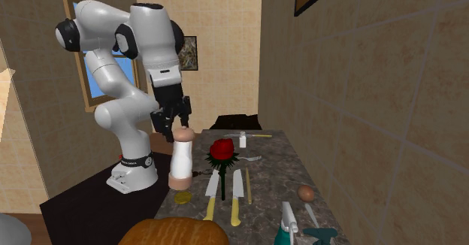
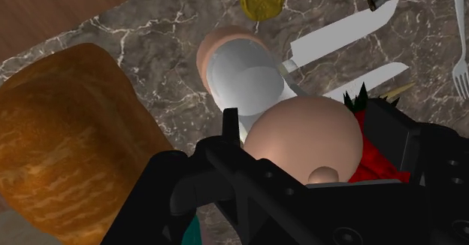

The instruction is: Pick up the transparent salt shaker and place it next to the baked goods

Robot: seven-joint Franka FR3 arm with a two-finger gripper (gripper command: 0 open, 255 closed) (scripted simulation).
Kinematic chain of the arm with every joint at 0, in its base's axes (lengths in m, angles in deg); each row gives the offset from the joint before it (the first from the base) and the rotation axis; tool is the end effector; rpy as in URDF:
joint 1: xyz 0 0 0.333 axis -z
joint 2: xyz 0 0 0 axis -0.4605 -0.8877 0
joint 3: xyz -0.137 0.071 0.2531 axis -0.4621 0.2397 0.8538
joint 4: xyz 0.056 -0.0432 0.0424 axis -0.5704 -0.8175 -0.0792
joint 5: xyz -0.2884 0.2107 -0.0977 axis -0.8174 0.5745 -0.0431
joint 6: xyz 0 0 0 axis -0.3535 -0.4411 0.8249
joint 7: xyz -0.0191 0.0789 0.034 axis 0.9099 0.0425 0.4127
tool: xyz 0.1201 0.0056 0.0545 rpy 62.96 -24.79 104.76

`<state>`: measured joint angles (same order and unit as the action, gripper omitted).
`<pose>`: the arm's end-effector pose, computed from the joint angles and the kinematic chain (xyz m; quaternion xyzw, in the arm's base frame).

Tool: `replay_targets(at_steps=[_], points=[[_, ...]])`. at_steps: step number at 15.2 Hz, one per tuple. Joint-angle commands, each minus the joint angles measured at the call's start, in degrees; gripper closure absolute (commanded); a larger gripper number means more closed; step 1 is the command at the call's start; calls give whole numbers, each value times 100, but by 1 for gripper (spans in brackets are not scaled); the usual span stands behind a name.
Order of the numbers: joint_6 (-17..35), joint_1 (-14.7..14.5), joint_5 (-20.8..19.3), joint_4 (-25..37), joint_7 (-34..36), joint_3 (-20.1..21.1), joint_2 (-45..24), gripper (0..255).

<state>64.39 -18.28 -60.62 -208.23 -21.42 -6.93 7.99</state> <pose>0.3035 -0.1405 0.4440 -0.9963 0.0175 -0.0155 0.0823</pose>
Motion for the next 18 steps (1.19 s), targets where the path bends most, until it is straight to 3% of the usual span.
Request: replay_targets(at_steps=[1,18], points=[[164,9,-14,-131,-32,-30,-32,255],[1670,-11,-34,-1111,-269,-260,-577,255]])
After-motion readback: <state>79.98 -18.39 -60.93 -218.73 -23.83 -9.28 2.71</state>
